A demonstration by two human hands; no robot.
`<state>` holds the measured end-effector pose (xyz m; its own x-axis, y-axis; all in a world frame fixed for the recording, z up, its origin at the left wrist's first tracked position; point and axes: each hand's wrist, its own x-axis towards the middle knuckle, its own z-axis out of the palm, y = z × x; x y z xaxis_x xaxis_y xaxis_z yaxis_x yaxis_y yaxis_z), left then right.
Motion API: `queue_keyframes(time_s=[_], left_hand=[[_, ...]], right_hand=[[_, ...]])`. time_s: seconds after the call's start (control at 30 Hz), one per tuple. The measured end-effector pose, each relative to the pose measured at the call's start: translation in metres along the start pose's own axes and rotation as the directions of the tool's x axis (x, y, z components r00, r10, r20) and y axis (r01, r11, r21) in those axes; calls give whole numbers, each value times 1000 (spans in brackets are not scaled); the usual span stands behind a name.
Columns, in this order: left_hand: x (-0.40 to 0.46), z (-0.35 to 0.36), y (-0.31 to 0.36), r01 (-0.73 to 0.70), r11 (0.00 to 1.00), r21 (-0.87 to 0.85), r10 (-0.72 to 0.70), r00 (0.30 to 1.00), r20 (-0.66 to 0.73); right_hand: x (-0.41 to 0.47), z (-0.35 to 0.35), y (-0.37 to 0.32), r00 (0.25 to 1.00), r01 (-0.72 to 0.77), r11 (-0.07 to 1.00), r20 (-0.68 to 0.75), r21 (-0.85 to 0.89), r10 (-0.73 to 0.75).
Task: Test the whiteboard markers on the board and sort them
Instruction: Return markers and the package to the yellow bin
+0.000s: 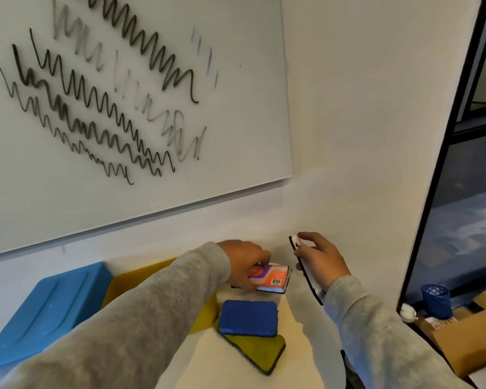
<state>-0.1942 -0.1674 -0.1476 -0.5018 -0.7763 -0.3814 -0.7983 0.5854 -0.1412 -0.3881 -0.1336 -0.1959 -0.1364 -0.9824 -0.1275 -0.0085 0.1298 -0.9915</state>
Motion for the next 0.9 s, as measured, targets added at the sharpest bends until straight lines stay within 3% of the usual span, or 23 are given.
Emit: queue_keyframes(time_s=[0.13,0.33,0.5,0.7,0.9], left_hand=[[-30,-13,-7,10,998,-62,-20,988,-156],[-101,-11,-27,51,957,-285,-165,905,-393],[-146,18,-48,-48,759,-649,-303,857,-418],[-182,48,-68,-173,559,-811,-477,733,-485],[-162,78,-77,-118,539,-834,-574,673,-466]], right_hand=[[-4,-4,-7,1000,-15,994,22,108,12],[-19,21,-14,989,4,1000,148,-3,-3],[-38,47,-32,967,144,989,219,-45,-131],[-55,90,-69,963,130,980,215,149,-160],[-47,145,-81,889,457,874,121,-167,-442]])
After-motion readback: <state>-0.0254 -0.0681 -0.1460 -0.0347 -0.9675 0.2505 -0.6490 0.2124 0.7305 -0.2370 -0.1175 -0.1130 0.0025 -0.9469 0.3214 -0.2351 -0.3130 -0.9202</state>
